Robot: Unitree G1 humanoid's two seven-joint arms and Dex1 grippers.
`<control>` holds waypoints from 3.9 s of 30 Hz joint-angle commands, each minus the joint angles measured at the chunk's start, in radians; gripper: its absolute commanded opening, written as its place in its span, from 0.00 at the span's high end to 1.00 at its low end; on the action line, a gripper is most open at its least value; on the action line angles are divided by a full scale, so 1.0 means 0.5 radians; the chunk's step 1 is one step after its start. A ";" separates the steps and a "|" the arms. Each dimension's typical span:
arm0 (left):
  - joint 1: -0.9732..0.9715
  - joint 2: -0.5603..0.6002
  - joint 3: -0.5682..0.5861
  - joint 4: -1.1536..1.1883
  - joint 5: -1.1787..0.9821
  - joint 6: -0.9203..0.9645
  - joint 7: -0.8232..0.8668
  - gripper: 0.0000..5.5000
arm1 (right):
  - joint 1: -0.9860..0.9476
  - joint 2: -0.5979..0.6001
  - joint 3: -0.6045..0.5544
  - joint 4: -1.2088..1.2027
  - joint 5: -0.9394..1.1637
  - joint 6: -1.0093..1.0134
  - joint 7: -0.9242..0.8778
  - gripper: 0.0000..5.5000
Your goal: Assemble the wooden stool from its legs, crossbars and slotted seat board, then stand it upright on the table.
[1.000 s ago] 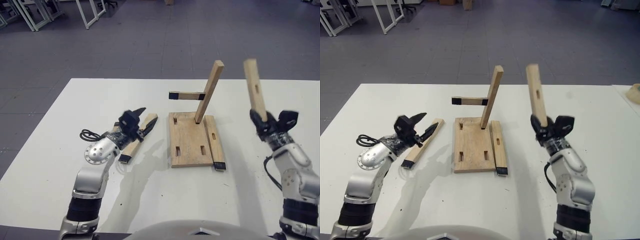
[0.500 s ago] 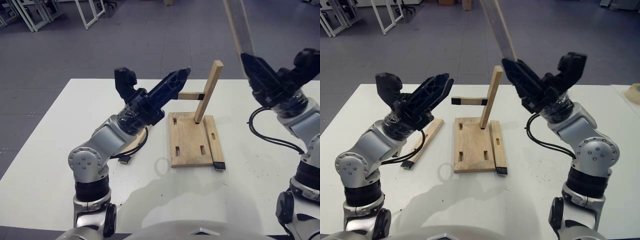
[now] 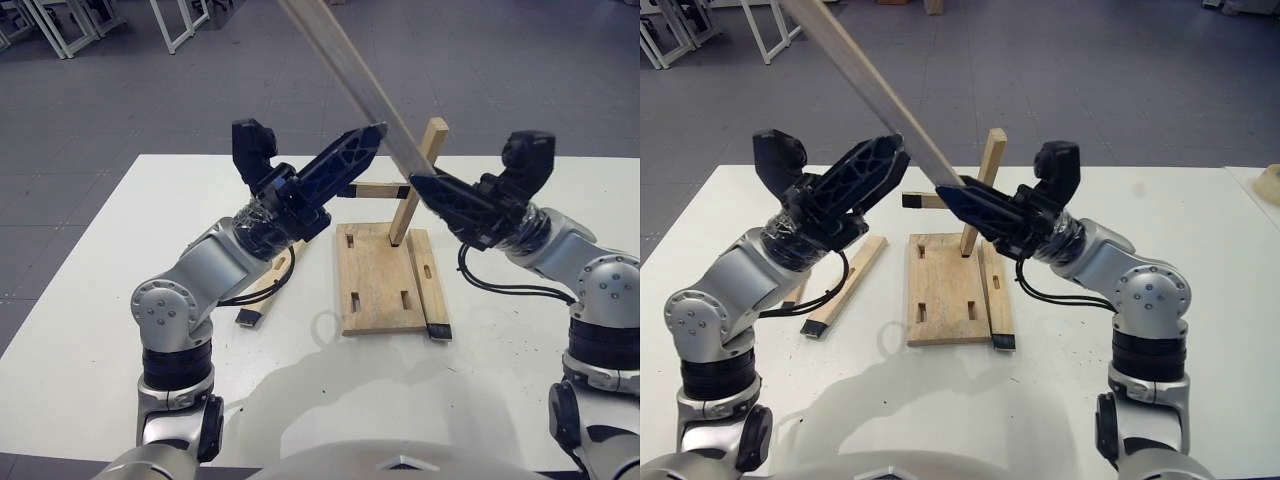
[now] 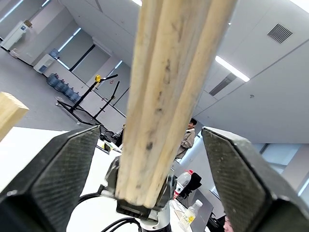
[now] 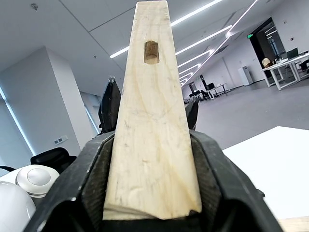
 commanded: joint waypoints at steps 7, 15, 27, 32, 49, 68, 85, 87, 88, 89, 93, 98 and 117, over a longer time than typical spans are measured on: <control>0.013 0.127 -0.006 0.009 -0.018 0.074 -0.135 0.43 | 0.024 -0.079 0.061 -0.003 -0.079 0.093 0.175 0.63; 0.047 0.189 -0.015 0.048 0.097 0.086 -0.239 0.60 | 0.017 -0.149 0.116 0.015 -0.188 0.134 0.318 0.63; 0.064 0.290 0.264 0.195 0.234 -0.036 -0.346 0.62 | 0.194 -0.502 0.305 0.074 -0.813 -0.130 0.749 0.39; 0.201 0.470 0.359 0.248 0.804 -0.194 -0.711 0.62 | 0.176 -0.668 0.704 0.184 -1.767 -0.753 0.671 0.39; 0.445 0.329 0.196 0.413 1.628 -0.387 -1.084 0.62 | -0.094 -0.736 1.512 0.570 -3.351 -2.982 0.653 0.39; 0.296 0.092 -0.074 0.837 2.074 -0.722 -1.672 0.62 | -0.431 -0.922 1.418 1.236 -3.501 -4.271 0.433 0.39; 0.134 0.058 -0.175 1.421 2.410 -0.931 -1.957 0.62 | -0.347 -0.908 1.430 1.106 -3.366 -4.029 0.485 0.39; 0.102 0.058 -0.185 1.504 2.444 -0.942 -1.997 0.63 | -0.292 -0.905 1.434 1.087 -3.375 -4.003 0.487 0.39; 0.090 0.058 -0.192 1.524 2.447 -0.932 -2.022 0.63 | -0.270 -0.899 1.436 1.082 -3.378 -3.992 0.488 0.39; 0.069 0.058 -0.206 1.555 2.465 -0.936 -2.039 0.63 | -0.240 -0.895 1.441 1.078 -3.380 -3.981 0.490 0.39; -0.038 0.105 -0.239 1.694 2.579 -0.988 -2.077 0.63 | -0.160 -0.915 1.459 1.065 -3.371 -3.947 0.530 0.39; -0.157 0.207 -0.264 1.750 2.641 -0.927 -2.146 0.63 | -0.074 -0.938 1.496 1.135 -3.449 -3.926 0.561 0.39; -0.064 0.399 -0.709 1.225 2.864 -0.273 -1.952 0.63 | 0.043 -0.926 1.247 0.703 -3.125 -3.436 0.547 0.39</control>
